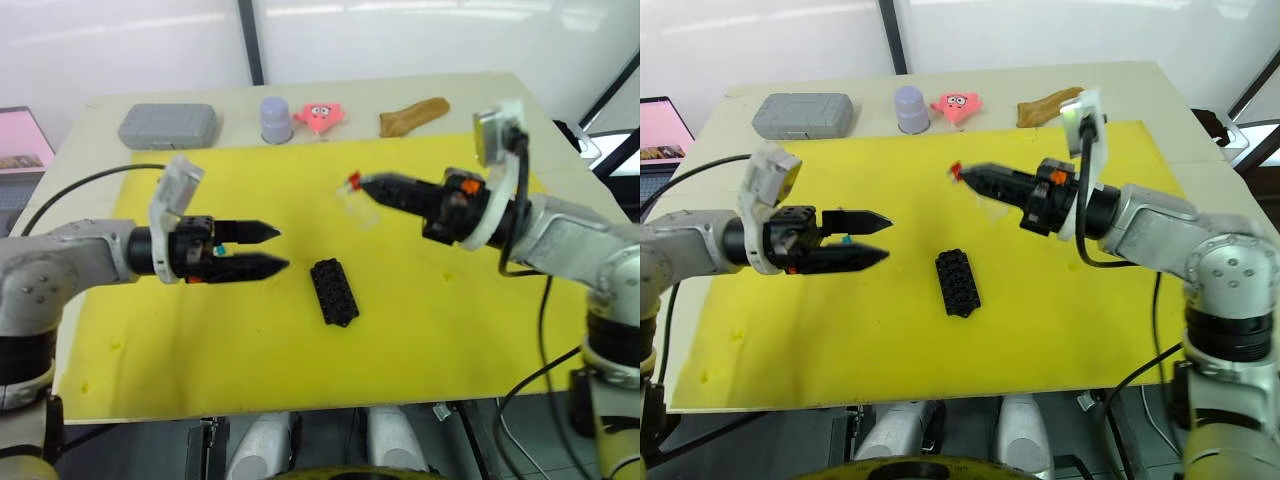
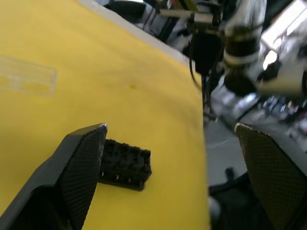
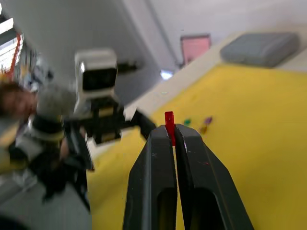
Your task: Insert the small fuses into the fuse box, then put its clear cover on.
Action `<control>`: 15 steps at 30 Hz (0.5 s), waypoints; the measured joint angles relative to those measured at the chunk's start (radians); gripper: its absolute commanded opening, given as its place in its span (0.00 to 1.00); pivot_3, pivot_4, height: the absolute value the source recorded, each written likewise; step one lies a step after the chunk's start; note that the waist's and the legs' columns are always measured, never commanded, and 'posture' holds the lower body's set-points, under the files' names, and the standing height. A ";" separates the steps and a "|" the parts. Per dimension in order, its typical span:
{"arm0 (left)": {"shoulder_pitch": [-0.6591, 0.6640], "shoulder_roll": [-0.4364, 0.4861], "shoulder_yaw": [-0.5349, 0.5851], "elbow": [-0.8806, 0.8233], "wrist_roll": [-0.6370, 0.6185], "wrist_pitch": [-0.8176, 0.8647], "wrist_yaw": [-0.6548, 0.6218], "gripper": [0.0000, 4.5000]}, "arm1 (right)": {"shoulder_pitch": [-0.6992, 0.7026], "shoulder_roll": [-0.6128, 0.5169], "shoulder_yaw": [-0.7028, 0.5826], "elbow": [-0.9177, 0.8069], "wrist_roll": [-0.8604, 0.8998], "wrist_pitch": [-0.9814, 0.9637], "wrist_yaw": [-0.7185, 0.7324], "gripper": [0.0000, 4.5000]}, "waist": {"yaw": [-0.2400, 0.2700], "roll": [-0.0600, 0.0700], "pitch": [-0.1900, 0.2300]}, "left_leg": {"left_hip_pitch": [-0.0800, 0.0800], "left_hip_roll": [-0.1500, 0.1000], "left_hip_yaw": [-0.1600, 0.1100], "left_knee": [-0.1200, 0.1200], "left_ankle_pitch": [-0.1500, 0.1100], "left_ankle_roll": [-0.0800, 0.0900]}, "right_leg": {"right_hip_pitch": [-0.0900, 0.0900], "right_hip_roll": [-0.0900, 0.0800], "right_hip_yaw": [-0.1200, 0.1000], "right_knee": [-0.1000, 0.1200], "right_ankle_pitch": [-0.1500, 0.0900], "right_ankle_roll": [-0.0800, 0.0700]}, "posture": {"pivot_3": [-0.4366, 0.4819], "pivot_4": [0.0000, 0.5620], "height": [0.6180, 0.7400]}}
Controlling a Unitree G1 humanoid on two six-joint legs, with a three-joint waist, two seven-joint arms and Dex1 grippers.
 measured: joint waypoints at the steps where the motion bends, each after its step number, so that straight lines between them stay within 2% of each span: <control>1: 0.027 0.010 -0.029 -0.012 0.062 -0.055 -0.036 1.00 | -0.007 -0.029 0.028 -0.018 -0.048 0.005 0.061 0.00 | -0.001 0.000 0.000 | 0.000 0.000 0.000 0.000 0.000 0.000 | 0.000 0.000 0.000 -0.001 0.000 0.000 | 0.48 0.27 1.00; 4: 0.106 0.011 -0.108 -0.036 0.239 -0.222 -0.109 1.00 | -0.038 -0.116 0.171 -0.080 -0.260 -0.027 0.268 0.00 | 0.000 0.000 0.000 | -0.002 0.000 0.001 0.000 0.000 0.001 | 0.000 0.000 0.000 -0.002 0.000 0.000 | 0.48 0.27 1.00; 6: 0.124 -0.012 -0.145 -0.049 0.331 -0.307 -0.114 1.00 | -0.044 -0.146 0.271 -0.110 -0.418 -0.090 0.387 0.00 | 0.009 0.000 0.000 | -0.003 0.000 0.001 0.002 -0.001 0.001 | -0.001 -0.001 0.000 -0.002 0.000 0.001 | 0.48 0.27 1.00; 10: 0.139 -0.051 -0.204 -0.060 0.465 -0.390 -0.085 1.00 | -0.047 -0.158 0.402 -0.122 -0.645 -0.198 0.534 0.00 | 0.028 0.000 0.000 | -0.004 -0.001 0.001 0.004 -0.001 0.001 | 0.000 -0.001 0.000 -0.003 0.002 0.003 | 0.48 0.27 1.00; 15: 0.148 -0.125 -0.307 -0.046 0.626 -0.426 -0.007 1.00 | -0.067 -0.153 0.511 -0.102 -0.872 -0.314 0.642 0.00 | 0.031 0.000 0.001 | -0.004 -0.001 0.001 0.005 -0.001 0.001 | 0.000 -0.001 0.000 -0.003 0.002 0.003 | 0.48 0.27 1.00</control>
